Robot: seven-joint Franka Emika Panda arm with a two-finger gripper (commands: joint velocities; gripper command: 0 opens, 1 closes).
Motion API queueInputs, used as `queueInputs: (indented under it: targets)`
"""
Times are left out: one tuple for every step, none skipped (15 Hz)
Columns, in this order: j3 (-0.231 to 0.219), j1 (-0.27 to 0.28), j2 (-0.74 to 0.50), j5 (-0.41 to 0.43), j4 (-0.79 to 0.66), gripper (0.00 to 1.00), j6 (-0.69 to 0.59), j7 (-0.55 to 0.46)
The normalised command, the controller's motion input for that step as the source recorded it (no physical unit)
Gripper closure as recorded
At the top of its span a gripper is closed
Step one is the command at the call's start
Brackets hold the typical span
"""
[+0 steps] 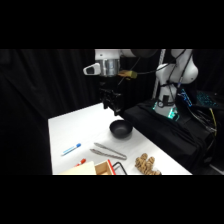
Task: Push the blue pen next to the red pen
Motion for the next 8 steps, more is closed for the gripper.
queueInputs:
  targets:
    - [-0.007,-0.024,0.07,0.017,0.08,0.00,-0.02,-0.06]
    - [-0.026,-0.044,0.15,-0.018,0.15,0.00,-0.02,-0.08]
    - [-0.039,-0.059,0.21,-0.029,0.20,0.00,-0.01,-0.12]
    - [-0.063,-0.083,0.29,-0.015,0.28,0.00,-0.01,-0.20]
    - [-0.073,-0.100,0.34,-0.040,0.34,0.00,-0.02,-0.22]
    - [-0.076,-0.112,0.39,-0.044,0.39,0.00,-0.02,-0.27]
    - [-0.069,-0.115,0.41,-0.051,0.42,0.00,-0.02,-0.29]
    - [-0.064,-0.123,0.44,-0.050,0.47,0.00,-0.01,-0.32]
